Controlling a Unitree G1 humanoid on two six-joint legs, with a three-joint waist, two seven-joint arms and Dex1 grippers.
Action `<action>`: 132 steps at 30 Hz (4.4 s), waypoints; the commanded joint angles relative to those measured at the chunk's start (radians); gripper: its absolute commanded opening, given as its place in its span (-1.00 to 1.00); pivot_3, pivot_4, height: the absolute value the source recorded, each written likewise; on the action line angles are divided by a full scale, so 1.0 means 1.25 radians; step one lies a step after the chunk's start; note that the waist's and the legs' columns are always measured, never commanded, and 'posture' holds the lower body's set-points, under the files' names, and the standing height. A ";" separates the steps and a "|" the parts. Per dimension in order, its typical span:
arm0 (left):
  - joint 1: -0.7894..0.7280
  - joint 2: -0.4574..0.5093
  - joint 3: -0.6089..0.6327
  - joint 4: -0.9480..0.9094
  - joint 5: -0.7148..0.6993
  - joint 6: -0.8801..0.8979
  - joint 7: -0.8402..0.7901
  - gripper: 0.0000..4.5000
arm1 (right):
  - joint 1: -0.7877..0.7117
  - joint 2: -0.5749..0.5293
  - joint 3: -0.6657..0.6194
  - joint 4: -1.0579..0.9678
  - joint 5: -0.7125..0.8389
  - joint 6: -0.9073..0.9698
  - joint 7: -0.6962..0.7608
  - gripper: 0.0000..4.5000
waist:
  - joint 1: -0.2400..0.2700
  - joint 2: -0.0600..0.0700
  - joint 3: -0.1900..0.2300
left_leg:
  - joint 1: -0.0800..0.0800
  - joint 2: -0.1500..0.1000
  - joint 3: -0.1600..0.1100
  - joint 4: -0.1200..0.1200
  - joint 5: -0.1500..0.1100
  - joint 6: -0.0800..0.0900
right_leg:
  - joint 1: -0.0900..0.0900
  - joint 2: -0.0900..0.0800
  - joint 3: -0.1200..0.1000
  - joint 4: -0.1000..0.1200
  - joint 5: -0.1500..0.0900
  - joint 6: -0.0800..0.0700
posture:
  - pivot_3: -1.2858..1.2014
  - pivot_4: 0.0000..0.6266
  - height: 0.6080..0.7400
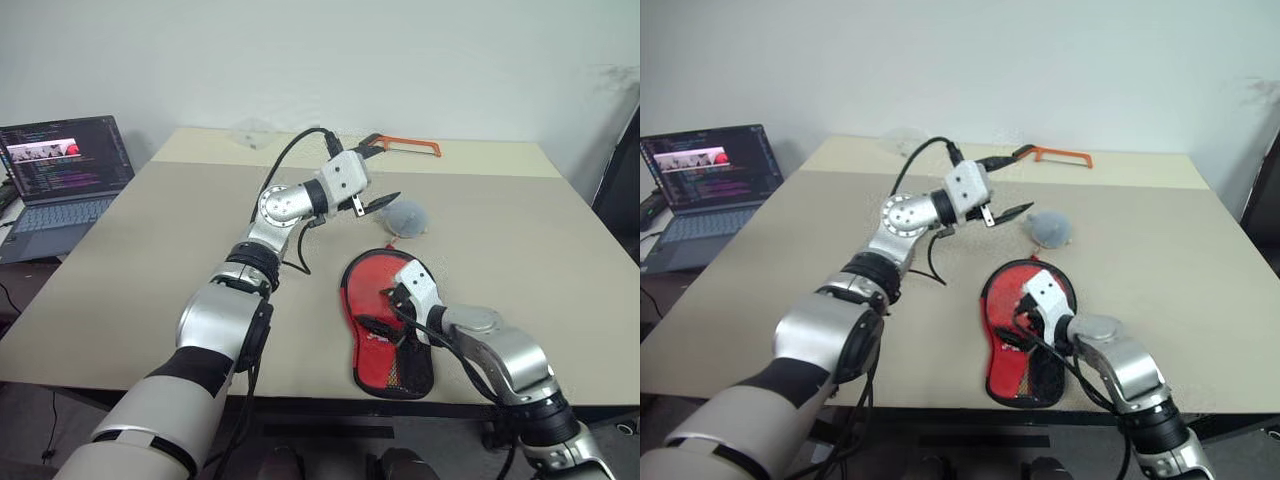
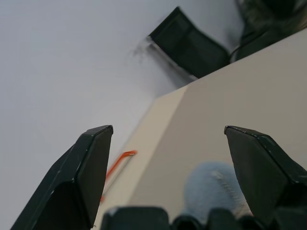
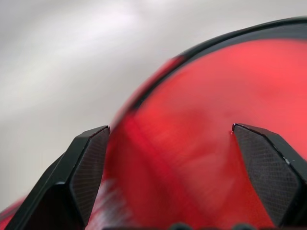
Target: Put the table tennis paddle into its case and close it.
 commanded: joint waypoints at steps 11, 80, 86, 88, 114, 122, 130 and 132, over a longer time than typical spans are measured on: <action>0.316 -0.040 -0.058 -0.561 -0.143 0.507 -0.147 0.80 | -0.295 -0.021 -0.226 0.364 0.034 -0.119 -0.083 1.00 | -0.013 0.001 0.011 | 0.000 0.001 -0.001 0.000 0.000 0.000 | -0.001 0.001 0.000 0.002 0.000 -0.001 | 0.03 -0.52 1.00; 0.504 -0.156 -0.263 -0.539 0.033 0.804 0.283 0.82 | -0.729 0.072 -0.238 1.354 -0.331 -0.658 -0.552 -1.00 | 0.014 0.004 0.012 | 0.003 -0.002 0.000 0.001 0.001 0.001 | 0.004 -0.002 0.000 0.000 0.004 -0.003 | 0.03 -0.52 1.00; 0.495 -0.156 -0.270 -0.507 0.038 0.797 0.279 0.82 | -0.671 0.008 -0.170 1.320 -0.377 -0.655 -0.419 -1.00 | 0.018 0.004 0.012 | 0.003 -0.004 0.000 0.001 0.001 0.002 | 0.005 -0.004 -0.001 0.000 0.004 -0.002 | 0.03 -0.52 1.00; 0.492 -0.156 -0.272 -0.499 0.035 0.802 0.270 0.82 | -0.639 -0.019 -0.142 1.288 -0.392 -0.651 -0.353 -1.00 | 0.018 0.005 0.011 | 0.003 -0.004 0.000 0.002 0.001 0.002 | 0.006 -0.005 -0.001 0.000 0.004 -0.001 | 0.03 -0.52 1.00; 0.421 -0.163 -0.277 -0.373 0.048 0.774 0.206 0.82 | -0.056 -0.469 -0.060 0.308 -0.312 -0.342 0.314 -1.00 | 0.045 0.007 0.009 | 0.003 -0.016 -0.005 0.002 0.001 0.005 | 0.011 -0.016 -0.006 -0.004 -0.003 0.009 | 0.03 -0.52 1.00; 0.418 -0.166 -0.289 -0.356 0.057 0.766 0.202 0.82 | 0.166 -0.622 -0.132 0.051 -0.161 -0.362 0.479 -1.00 | 0.053 0.010 0.004 | 0.003 -0.020 -0.009 0.001 -0.002 0.008 | 0.018 -0.021 -0.011 -0.013 -0.005 0.012 | 0.03 -0.52 1.00; 0.390 -0.185 -0.300 -0.317 0.067 0.757 0.208 0.82 | 0.344 -0.664 -0.124 -0.159 -0.114 -0.374 0.490 -1.00 | 0.062 0.013 -0.004 | 0.003 -0.021 -0.022 0.001 -0.006 0.006 | 0.027 -0.022 -0.025 -0.019 -0.010 0.009 | 0.03 -0.52 1.00; 0.382 -0.194 -0.303 -0.305 0.070 0.753 0.211 0.82 | 0.356 -0.651 -0.085 -0.191 -0.135 -0.375 0.470 -1.00 | 0.062 0.012 -0.006 | 0.003 -0.021 -0.023 0.001 -0.008 0.006 | 0.028 -0.022 -0.025 -0.019 -0.012 0.009 | 0.03 -0.52 1.00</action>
